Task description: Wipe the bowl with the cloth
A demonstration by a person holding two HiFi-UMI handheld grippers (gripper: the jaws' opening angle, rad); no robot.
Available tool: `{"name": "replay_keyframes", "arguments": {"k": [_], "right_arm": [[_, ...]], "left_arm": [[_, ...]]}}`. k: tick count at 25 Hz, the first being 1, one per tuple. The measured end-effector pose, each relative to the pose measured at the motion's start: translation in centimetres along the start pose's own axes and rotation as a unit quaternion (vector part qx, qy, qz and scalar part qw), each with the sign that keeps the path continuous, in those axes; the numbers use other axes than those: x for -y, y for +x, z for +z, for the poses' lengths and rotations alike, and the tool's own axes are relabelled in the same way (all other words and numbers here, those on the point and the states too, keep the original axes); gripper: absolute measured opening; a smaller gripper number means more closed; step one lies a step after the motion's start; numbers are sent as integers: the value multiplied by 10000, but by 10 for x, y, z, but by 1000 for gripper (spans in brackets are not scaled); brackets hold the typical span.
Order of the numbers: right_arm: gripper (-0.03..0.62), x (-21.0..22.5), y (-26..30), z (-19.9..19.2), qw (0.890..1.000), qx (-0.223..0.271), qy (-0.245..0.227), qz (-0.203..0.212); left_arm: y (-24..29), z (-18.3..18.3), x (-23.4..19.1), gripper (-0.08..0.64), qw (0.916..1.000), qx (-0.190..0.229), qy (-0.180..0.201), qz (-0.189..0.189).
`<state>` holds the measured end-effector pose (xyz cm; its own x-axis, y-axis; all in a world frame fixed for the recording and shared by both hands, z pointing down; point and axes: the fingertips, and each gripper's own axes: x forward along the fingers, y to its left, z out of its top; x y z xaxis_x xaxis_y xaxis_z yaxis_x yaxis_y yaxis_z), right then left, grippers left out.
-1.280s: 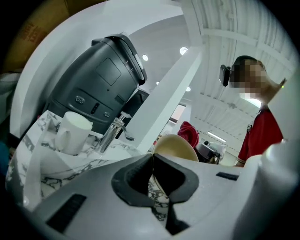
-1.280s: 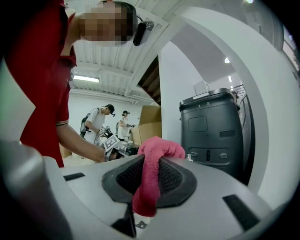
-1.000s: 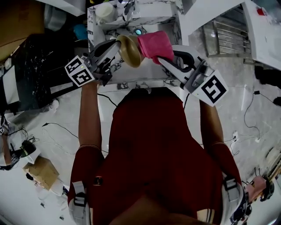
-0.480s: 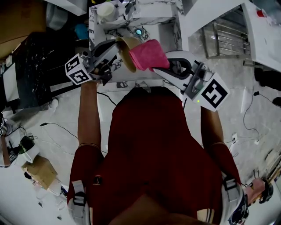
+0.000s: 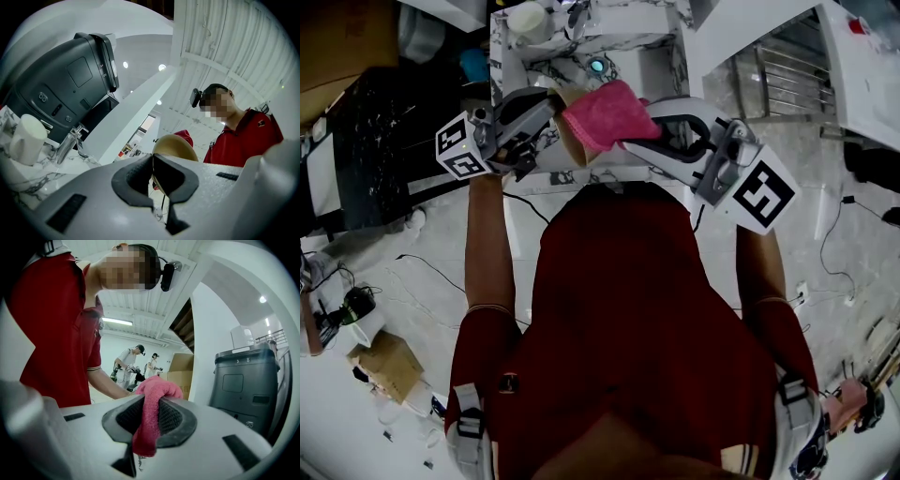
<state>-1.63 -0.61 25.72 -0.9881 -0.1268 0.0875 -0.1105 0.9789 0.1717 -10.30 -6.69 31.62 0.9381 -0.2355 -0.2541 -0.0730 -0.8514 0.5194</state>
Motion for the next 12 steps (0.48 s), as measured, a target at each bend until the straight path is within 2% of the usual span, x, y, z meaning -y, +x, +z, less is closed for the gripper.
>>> {"name": "replay_keyframes", "arguments": {"k": [12], "right_arm": [[58,12,12,6,9961,-409,-555,550]], "left_arm": [[8,-3,24,18,9964,-219,-135,-811]]}}
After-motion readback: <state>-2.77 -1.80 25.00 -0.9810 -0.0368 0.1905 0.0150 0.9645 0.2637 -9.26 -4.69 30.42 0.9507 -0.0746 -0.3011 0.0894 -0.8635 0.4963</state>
